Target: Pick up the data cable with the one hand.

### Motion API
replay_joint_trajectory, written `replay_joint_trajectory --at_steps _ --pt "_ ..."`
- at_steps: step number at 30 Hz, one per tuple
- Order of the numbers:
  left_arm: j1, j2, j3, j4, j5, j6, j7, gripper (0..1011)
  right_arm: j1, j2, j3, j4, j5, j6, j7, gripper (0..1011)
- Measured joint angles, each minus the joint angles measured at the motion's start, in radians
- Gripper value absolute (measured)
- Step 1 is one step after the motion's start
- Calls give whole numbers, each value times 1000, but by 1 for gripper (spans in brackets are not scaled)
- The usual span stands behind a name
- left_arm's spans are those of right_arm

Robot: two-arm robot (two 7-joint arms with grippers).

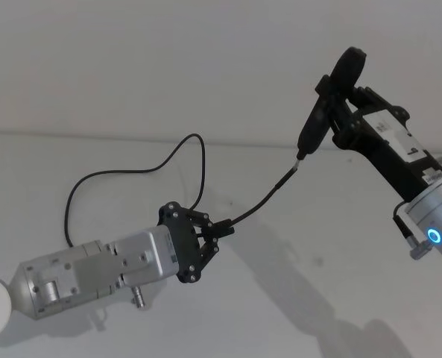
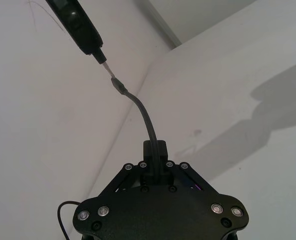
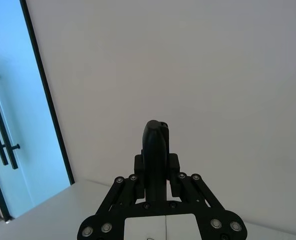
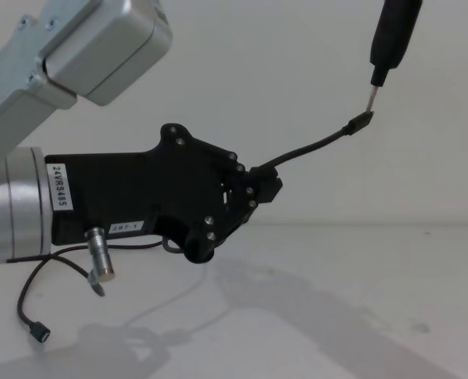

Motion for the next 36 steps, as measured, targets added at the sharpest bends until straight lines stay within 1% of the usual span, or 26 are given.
replay_joint_trajectory --at_steps 13,24,36 --pt "0 0 -1 0 0 -2 0 35 16 10 -12 22 -3 -8 -10 268" --pt "0 0 -1 0 0 -3 0 35 25 14 -15 36 -5 -25 -21 268" --pt "0 0 -1 0 0 -3 0 35 28 22 -18 38 -4 -32 -33 268"
